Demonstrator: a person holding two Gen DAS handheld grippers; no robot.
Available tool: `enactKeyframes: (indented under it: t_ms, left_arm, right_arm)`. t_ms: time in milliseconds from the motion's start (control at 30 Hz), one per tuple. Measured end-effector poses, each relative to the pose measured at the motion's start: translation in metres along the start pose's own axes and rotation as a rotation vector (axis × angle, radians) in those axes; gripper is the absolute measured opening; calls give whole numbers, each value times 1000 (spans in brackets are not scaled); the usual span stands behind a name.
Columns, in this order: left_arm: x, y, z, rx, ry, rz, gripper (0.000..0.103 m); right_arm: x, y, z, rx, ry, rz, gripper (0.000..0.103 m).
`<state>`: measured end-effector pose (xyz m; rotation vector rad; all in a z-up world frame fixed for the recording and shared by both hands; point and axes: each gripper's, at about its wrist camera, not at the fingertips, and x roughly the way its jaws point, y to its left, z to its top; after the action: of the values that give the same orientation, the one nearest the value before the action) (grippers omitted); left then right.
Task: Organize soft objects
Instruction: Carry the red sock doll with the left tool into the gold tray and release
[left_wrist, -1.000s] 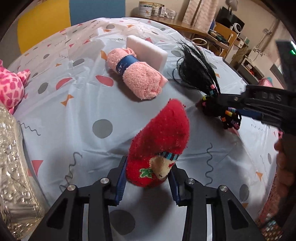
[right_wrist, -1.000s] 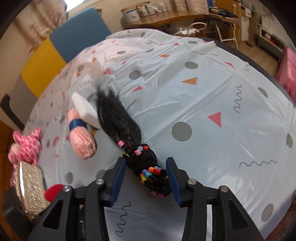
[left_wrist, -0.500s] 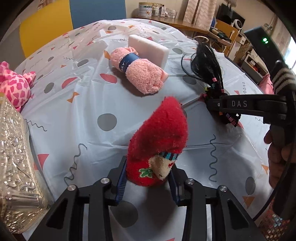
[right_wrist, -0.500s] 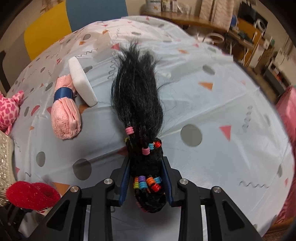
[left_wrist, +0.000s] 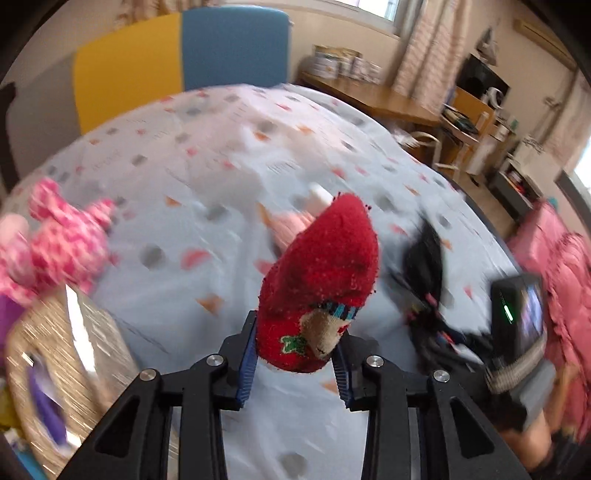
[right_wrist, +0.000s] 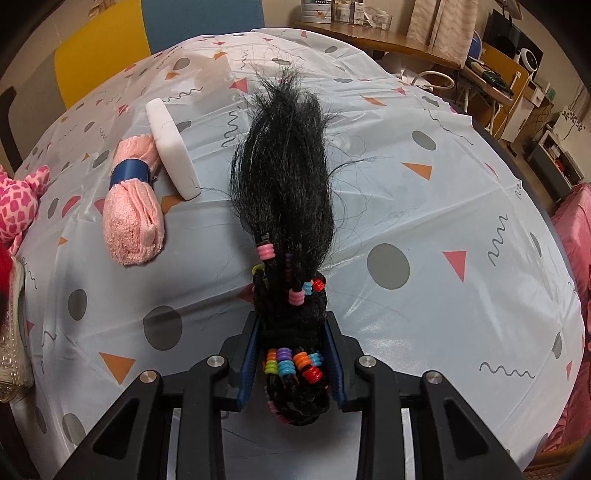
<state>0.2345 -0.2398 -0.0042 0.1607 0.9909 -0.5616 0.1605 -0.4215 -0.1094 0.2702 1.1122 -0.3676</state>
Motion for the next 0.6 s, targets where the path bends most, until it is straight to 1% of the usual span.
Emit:
enactKeyframes:
  t_ms: [67, 133, 233, 333, 467, 600]
  left_arm:
    - [-3, 18, 17, -21, -21, 50, 36]
    - [-8, 45, 30, -69, -33, 92, 36]
    - [-19, 90, 43, -135, -60, 159, 36]
    - [-43, 134, 50, -186, -99, 226, 36]
    - [-79, 181, 46, -224, -167, 296, 36]
    - [-102, 227, 22, -274, -178, 361, 36]
  right_arm:
    - [1, 4, 1, -2, 1, -1, 32]
    - [1, 7, 3, -3, 2, -2, 32]
    - [1, 5, 2, -3, 2, 0, 32]
    - [1, 4, 2, -7, 2, 0, 32]
    - [1, 6, 2, -21, -1, -1, 32]
    - [1, 8, 1, -33, -3, -4, 32]
